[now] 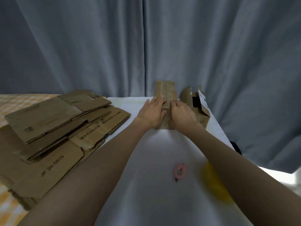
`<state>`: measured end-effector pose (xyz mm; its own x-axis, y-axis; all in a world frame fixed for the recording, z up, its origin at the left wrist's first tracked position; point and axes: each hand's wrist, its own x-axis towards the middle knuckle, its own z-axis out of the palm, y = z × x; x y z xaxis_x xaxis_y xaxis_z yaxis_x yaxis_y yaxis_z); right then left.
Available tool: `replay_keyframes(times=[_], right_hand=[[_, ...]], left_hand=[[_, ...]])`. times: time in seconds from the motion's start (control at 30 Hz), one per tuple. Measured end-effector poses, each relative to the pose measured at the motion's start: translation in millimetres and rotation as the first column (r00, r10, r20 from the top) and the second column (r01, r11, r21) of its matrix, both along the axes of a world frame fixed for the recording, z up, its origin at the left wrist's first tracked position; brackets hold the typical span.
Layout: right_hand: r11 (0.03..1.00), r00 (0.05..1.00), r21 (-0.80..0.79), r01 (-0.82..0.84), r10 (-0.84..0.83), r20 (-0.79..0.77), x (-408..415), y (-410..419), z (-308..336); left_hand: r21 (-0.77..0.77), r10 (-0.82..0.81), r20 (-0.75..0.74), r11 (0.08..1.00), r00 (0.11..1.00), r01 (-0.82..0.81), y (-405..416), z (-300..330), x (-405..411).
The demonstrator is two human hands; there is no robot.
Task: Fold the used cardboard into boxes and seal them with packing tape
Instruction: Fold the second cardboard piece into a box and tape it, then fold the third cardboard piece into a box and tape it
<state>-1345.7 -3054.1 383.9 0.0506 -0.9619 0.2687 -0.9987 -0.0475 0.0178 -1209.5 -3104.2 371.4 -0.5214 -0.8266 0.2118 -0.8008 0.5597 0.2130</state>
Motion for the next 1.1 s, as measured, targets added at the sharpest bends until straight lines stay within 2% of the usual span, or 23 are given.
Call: replay_keyframes(times=[0.17,0.27,0.4,0.53,0.63,0.8,0.9,1.0,1.1], right_hand=[[0.997,0.996,0.071,0.030,-0.036,0.079,-7,-20,-3],[0.990,0.977,0.135,0.040,-0.066,0.201,-9,-16,13],[0.998,0.966,0.034,0.044,-0.051,0.253,-3,5,43],[0.997,0.977,-0.062,0.037,-0.023,0.213,36,23,67],[0.998,0.973,-0.041,-0.043,0.051,0.225,87,32,68],[0.981,0.936,0.100,-0.165,0.125,0.328,181,43,42],[0.961,0.926,0.168,-0.222,0.153,0.345,225,44,24],[0.939,0.921,0.229,-0.258,0.168,0.352,262,38,12],[0.927,0.919,0.238,-0.289,0.200,0.338,296,28,4]], left_hand=[[0.030,0.057,0.042,0.998,0.998,-0.058,-22,-8,-17],[0.060,0.061,0.074,0.996,0.995,-0.066,-23,3,-15],[0.022,0.107,0.049,0.994,0.993,-0.108,-11,27,16],[-0.055,0.175,0.085,0.984,0.981,-0.171,16,45,75],[-0.088,0.247,0.089,0.967,0.965,-0.240,44,47,141],[0.049,0.471,0.119,0.877,0.874,-0.479,79,40,259],[0.082,0.561,0.147,0.814,0.815,-0.575,88,30,316],[0.119,0.616,0.130,0.768,0.777,-0.629,89,23,354],[0.145,0.621,0.116,0.761,0.775,-0.632,83,15,372]])
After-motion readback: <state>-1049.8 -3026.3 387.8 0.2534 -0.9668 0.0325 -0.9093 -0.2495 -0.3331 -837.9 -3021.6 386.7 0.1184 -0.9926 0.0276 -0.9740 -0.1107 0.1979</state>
